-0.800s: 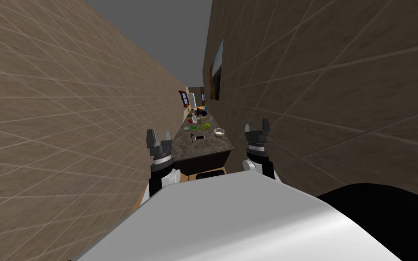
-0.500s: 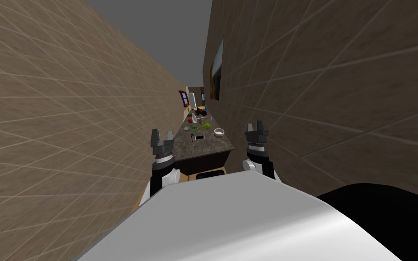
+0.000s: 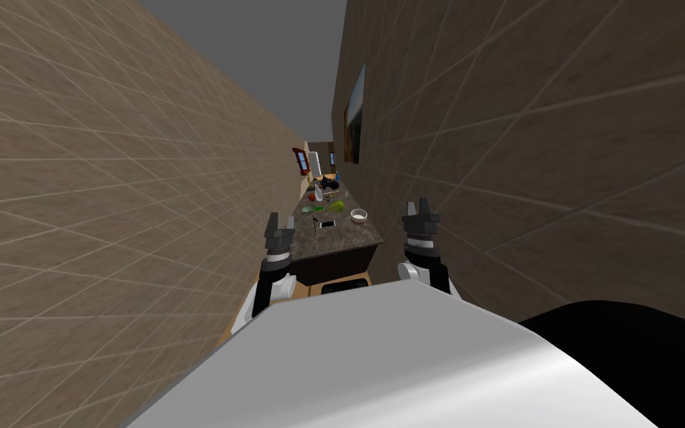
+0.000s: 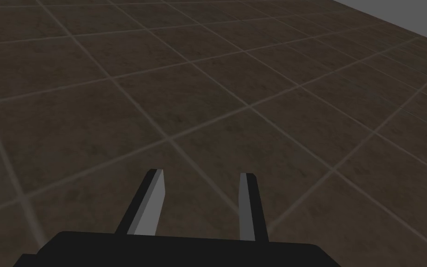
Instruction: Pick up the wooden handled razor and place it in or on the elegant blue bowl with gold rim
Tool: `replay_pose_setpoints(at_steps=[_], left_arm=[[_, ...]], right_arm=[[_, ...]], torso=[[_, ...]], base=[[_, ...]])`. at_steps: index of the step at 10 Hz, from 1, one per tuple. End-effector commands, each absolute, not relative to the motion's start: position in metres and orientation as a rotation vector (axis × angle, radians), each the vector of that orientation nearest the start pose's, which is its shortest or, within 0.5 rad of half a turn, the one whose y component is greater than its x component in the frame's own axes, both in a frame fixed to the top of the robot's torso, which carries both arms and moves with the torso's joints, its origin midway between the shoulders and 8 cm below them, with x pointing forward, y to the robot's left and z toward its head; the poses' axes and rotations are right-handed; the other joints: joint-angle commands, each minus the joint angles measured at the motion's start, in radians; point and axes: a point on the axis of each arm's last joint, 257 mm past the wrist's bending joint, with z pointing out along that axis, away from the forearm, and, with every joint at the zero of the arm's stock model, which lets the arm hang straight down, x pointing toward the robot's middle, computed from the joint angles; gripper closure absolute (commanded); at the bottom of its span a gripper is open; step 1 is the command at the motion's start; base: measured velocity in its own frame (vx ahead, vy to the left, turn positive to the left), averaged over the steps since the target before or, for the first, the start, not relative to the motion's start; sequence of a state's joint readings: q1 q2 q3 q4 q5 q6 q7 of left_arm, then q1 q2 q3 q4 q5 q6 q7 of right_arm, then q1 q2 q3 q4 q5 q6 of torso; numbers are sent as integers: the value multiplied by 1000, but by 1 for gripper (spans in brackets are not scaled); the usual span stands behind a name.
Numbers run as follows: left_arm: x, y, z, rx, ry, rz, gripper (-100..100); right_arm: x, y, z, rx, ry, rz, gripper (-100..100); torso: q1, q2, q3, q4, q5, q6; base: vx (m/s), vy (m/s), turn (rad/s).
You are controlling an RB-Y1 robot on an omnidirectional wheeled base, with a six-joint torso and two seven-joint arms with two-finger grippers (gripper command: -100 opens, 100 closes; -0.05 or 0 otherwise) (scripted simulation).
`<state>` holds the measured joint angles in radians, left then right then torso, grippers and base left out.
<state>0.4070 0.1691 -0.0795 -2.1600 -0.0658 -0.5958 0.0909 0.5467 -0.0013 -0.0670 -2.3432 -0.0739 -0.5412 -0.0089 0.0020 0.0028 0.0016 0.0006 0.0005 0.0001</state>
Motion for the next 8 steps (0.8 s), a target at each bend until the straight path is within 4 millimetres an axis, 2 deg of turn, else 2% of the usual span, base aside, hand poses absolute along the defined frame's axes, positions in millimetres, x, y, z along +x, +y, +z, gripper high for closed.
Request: replay_pose_setpoints(at_steps=[1,8], left_arm=[[373,210,1,-470,802,-1490,-100],[408,193,-41,-469,950,-1500,-100]], right_arm=[[314,-309,47,639,521,1287,0],[314,-309,47,639,521,1287,0]], torso=[[0,0,0,0,0,0],[0,-1,-1,0,0,0]], base=[[-51,17,-42],[-37,20,-34]])
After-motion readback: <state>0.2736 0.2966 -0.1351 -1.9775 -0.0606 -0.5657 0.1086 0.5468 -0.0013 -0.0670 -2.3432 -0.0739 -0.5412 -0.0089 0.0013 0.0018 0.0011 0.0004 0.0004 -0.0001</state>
